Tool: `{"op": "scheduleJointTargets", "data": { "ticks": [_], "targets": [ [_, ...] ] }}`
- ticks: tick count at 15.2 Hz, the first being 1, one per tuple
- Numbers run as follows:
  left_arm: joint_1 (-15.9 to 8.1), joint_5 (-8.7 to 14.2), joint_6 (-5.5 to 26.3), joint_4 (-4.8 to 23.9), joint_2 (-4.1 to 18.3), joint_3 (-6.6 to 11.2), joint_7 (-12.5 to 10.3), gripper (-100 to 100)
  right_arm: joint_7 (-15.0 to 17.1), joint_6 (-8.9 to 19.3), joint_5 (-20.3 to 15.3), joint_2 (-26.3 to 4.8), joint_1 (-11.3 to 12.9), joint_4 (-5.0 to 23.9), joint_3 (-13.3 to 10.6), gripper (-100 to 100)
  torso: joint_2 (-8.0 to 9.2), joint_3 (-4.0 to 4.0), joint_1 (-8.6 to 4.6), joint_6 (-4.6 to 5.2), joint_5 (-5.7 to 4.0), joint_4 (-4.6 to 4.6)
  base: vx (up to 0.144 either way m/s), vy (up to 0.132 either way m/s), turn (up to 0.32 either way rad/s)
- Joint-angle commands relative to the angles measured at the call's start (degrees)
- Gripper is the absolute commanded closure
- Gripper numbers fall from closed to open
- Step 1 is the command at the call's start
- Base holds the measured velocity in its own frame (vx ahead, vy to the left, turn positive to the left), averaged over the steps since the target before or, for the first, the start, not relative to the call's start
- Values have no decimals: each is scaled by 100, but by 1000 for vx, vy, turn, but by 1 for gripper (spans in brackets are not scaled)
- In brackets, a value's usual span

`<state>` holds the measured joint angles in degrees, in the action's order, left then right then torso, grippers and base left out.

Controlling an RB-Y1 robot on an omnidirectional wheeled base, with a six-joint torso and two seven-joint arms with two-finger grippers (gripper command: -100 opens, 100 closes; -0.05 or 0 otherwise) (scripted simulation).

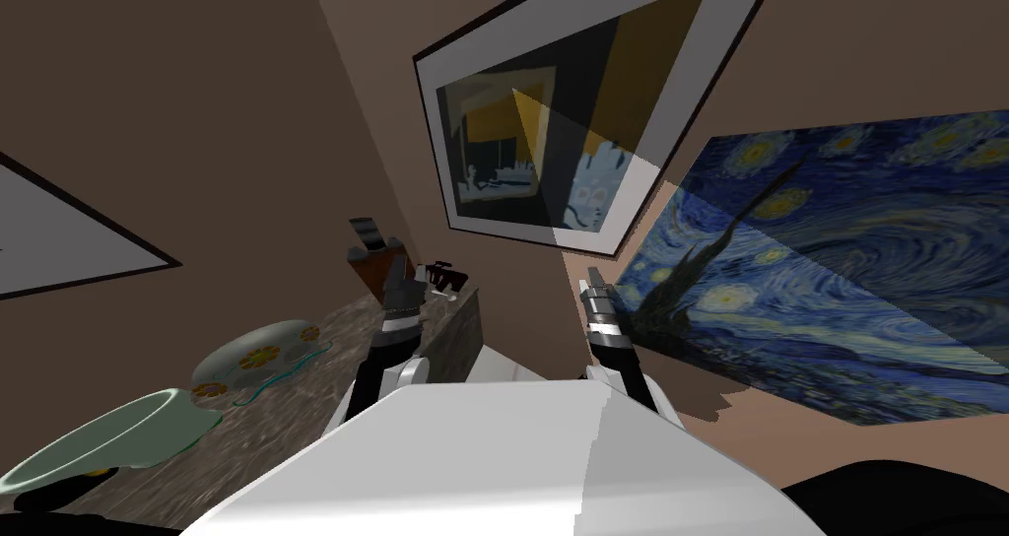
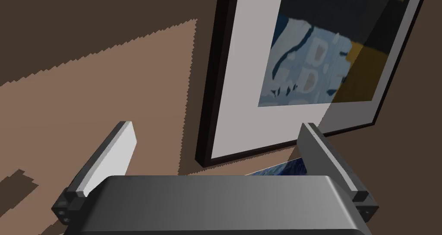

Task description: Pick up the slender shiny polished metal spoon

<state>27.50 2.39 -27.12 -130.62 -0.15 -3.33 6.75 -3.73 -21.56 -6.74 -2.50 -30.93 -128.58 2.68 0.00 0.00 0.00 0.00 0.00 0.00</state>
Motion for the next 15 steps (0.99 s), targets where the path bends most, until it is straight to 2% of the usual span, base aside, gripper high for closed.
{"op": "scheduleJointTargets", "data": {
  "ticks": [1,4,5,7,8,9,10,11,12,13,14,15],
  "targets": [
    [-72,15,73,79,205,8,-46,-100,0,0,0,0,0,0,0,0,0,0,0,0,0,0,0,0,0],
    [-361,74,368,399,625,38,-234,-100,0,0,0,0,0,0,0,0,-3,-2,1,0,0,-1,5,-9,26],
    [-361,74,368,399,635,38,-234,-100,0,0,0,0,0,0,0,0,-5,-3,0,0,0,-1,7,-10,27],
    [-660,136,658,732,896,70,-428,-100,0,0,0,0,0,0,0,0,-6,-4,-1,1,0,-2,6,-11,34],
    [-660,136,675,732,896,70,-428,-100,0,0,0,0,0,0,0,0,-7,-4,-2,1,0,-2,7,-13,24],
    [-838,173,847,930,1018,89,-544,-100,0,0,0,0,0,0,0,0,-7,-4,-3,0,0,-2,6,-14,30],
    [-838,173,858,930,1018,89,-544,-100,0,0,0,0,0,0,0,0,-7,-4,-3,1,0,-2,5,-13,24],
    [-1032,214,1034,1149,1133,110,-671,-100,0,0,0,0,0,0,0,0,-7,-4,-3,0,-1,-2,5,-13,34],
    [-1032,214,1059,1149,1133,110,-671,-100,0,0,0,0,0,0,0,0,-7,-4,-3,1,0,-2,6,-13,27],
    [-1242,257,1225,1371,1242,132,-808,-100,0,0,0,0,0,0,0,0,-7,-4,-3,0,-1,-2,7,-13,44],
    [-1242,257,1276,1386,1242,132,-808,-100,0,0,0,0,0,0,0,0,-7,-4,-3,0,-1,-2,7,-13,30],
    [-1420,304,1450,1537,1346,156,-956,-100,0,0,0,0,0,0,0,0,-7,-4,-3,0,-1,-2,7,-16,38]
  ]
}}
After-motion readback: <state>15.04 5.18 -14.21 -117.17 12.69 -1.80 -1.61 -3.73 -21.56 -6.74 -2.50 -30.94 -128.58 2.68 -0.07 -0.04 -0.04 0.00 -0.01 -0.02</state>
